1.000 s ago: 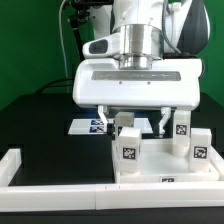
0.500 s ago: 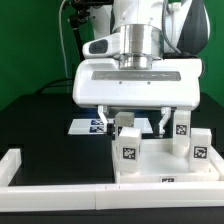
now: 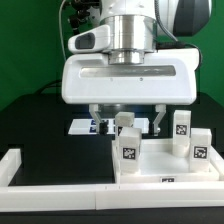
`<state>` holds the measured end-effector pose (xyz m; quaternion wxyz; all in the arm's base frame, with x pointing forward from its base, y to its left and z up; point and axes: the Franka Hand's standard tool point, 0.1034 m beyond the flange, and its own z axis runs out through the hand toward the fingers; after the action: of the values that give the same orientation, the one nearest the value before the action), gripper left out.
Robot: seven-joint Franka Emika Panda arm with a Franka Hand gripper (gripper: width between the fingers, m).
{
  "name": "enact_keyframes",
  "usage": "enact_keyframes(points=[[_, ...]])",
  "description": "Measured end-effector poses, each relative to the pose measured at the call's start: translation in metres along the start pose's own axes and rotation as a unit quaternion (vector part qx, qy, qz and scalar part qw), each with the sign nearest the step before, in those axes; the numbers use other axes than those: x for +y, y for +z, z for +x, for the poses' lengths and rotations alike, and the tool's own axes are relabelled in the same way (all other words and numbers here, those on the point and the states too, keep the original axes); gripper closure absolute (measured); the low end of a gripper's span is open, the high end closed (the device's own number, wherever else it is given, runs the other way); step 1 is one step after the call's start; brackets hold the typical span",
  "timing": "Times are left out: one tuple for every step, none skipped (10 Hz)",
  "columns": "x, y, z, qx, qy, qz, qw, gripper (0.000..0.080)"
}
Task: Assemble square table
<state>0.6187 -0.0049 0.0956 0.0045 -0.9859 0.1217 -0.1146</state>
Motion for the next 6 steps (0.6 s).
enact_keyframes(points=[[-0.004, 0.000, -0.001, -0.033, 0.006, 0.003, 0.999, 0.0150], [-0.009, -0.002, -0.006, -0.087, 0.013, 0.008, 0.996, 0.0150], [-0.013, -0.005, -0.004, -0.129, 0.025, 0.015, 0.991, 0.0150], [-0.019, -0.005, 0.002, -0.134, 0.034, 0.015, 0.990, 0.0150], [-0.028, -0.003, 0.001, -0.124, 0.037, 0.014, 0.991, 0.0150], [-0.027, -0.003, 0.001, -0.125, 0.035, 0.014, 0.991, 0.0150]])
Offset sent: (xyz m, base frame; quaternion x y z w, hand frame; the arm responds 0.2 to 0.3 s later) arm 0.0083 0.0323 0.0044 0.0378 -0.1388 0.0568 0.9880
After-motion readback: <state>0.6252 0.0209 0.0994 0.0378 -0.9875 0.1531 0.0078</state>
